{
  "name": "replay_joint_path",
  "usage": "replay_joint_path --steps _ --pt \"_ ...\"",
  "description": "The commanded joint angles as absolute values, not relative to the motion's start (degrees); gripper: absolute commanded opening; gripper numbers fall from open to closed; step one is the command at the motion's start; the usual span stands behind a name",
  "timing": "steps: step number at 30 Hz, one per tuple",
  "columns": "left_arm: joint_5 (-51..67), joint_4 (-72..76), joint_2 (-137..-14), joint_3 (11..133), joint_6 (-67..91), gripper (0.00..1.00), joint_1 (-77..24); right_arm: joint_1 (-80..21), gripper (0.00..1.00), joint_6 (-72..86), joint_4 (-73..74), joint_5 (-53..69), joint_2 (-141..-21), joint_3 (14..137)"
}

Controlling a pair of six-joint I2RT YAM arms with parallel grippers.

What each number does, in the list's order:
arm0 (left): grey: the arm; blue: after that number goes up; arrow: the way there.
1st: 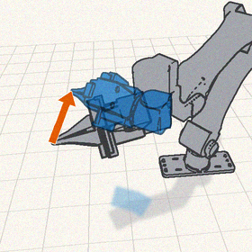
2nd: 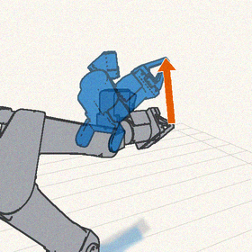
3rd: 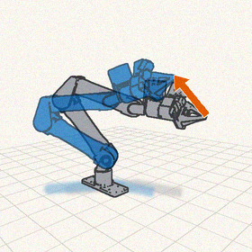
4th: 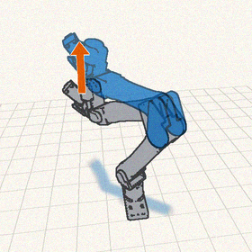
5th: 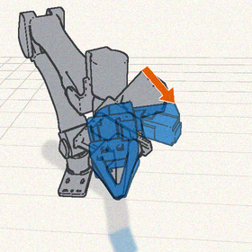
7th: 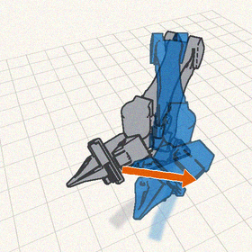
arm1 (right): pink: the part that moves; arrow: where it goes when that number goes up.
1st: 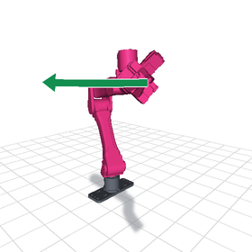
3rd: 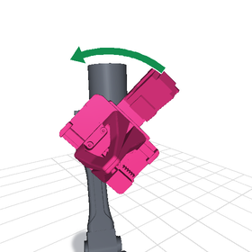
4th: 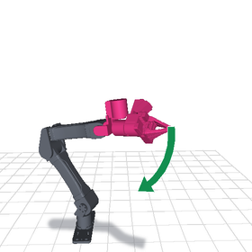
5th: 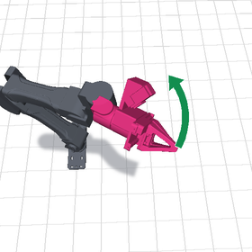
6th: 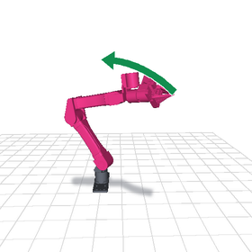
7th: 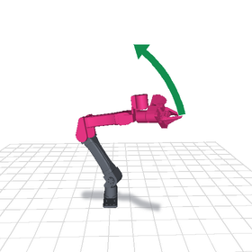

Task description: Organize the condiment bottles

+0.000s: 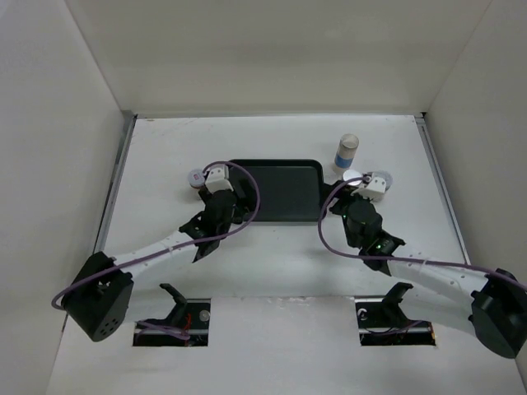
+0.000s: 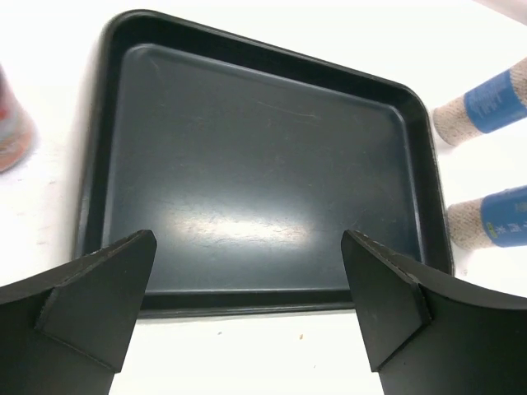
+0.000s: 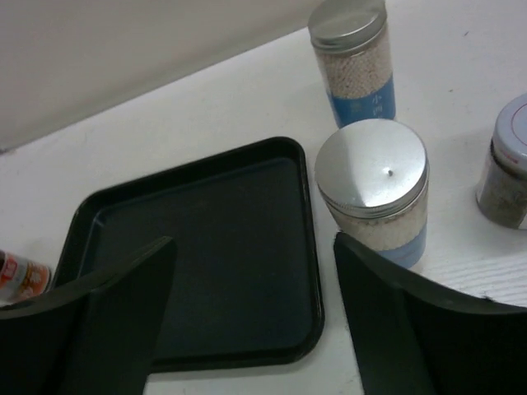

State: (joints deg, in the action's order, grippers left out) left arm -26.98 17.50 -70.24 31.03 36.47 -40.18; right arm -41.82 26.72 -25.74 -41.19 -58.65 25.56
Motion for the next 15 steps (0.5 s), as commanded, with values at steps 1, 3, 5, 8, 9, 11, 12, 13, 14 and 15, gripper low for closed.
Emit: replay_joint_path --steps 1,3,5,8,9,11,12,13,14,15 --pt "-30.84 13.89 -64.7 31.82 36.39 1.0 -38.46 -43.98 0.76 27.95 -28.38 -37.71 -58.28 25.75" --pt "-32.07 12.75 -61.45 30.94 35.16 1.0 -36.88 -44.51 0.6 27.25 -29.87 -36.74 -58.1 25.31" --pt "-32.69 9.34 -58.2 31.37 34.19 1.0 -35.47 -44.6 0.38 26.11 -31.46 -35.34 -58.88 24.96" --pt "-35.93 3.54 -54.24 32.69 32.96 1.0 -31.7 -44.95 0.21 25.93 -30.76 -34.28 -59.5 25.4" --pt "-37.17 0.99 -53.01 33.39 32.96 1.0 -30.38 -45.13 0.19 25.93 -30.67 -34.19 -59.85 25.57" --pt "-38.49 -2.97 -51.51 35.06 32.87 1.0 -27.92 -45.04 0.2 26.1 -30.76 -34.1 -61.43 25.75" --pt "-38.32 -4.55 -50.98 35.94 32.52 1.0 -25.99 -45.13 0.21 26.1 -30.59 -33.93 -62.22 26.01" --pt "-37.89 -5.53 -50.8 36.38 32.35 1.0 -24.23 -45.13 0.24 26.02 -30.24 -33.75 -63.1 26.36" --pt "-37.36 -6.32 -50.8 36.82 32.34 1.0 -22.73 -45.13 0.3 25.93 -29.71 -33.66 -63.54 26.8" --pt "-36.74 -6.76 -51.15 37.0 32.52 1.0 -21.41 -45.13 0.35 25.75 -29.45 -33.66 -63.81 27.07"
